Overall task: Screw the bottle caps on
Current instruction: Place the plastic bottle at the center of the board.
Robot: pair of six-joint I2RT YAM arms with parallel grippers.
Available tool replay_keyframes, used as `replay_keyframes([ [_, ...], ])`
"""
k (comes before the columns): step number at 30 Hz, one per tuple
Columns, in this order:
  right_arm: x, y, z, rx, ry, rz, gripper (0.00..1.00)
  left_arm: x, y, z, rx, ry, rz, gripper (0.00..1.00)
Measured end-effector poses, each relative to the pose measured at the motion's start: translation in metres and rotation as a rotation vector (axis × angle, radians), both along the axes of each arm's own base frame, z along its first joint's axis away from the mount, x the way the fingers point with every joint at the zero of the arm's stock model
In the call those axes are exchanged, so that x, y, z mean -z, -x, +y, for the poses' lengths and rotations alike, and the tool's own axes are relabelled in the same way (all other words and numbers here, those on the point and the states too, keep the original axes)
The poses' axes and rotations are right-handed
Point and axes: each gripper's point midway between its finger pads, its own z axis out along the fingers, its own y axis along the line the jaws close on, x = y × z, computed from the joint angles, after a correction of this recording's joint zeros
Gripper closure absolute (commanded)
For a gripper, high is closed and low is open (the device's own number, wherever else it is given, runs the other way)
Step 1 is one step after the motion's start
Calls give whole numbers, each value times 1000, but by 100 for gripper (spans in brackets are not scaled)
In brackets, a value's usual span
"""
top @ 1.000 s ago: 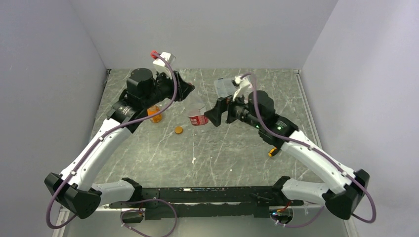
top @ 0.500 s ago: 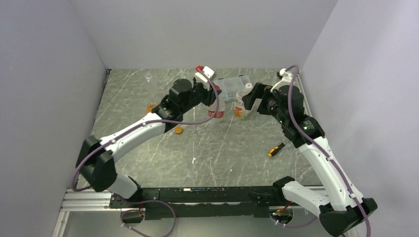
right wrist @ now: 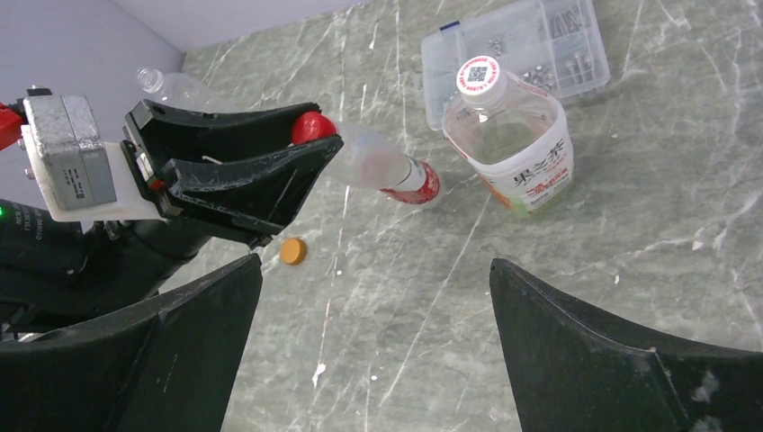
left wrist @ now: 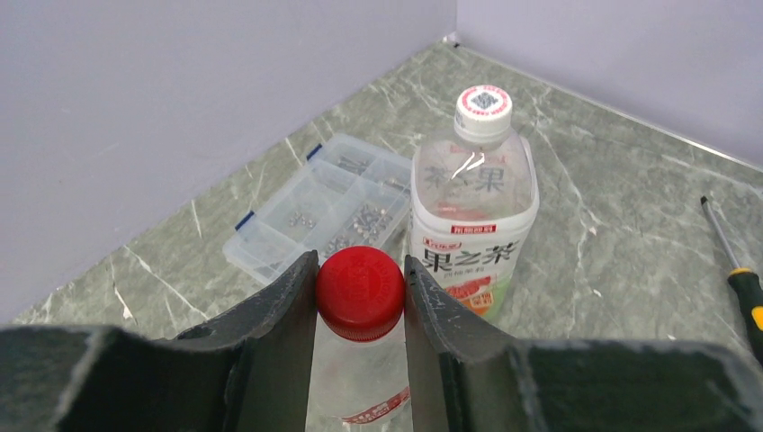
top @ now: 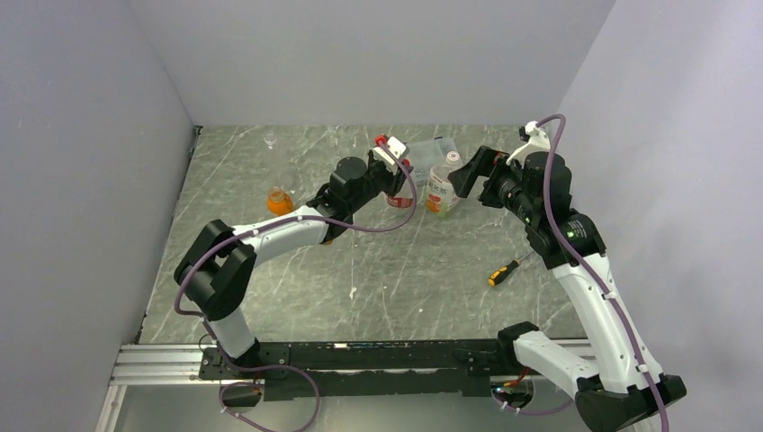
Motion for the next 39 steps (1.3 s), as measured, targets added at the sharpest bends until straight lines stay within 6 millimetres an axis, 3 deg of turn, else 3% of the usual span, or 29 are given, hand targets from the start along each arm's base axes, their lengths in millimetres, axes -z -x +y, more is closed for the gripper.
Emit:
replay_keyframes([
  [7,0,1,3,-18,-9,4,0,-7,-2,-3,3,31,-33,100],
  [23,14,3,6,-34,-9,36,0,6,0,-4,8,29,-5,93],
  [29,14,3,7,-36,-9,37,0,11,-1,-5,7,24,11,83],
  [39,18,3,7,-41,-9,44,0,11,-1,-4,3,26,13,56],
])
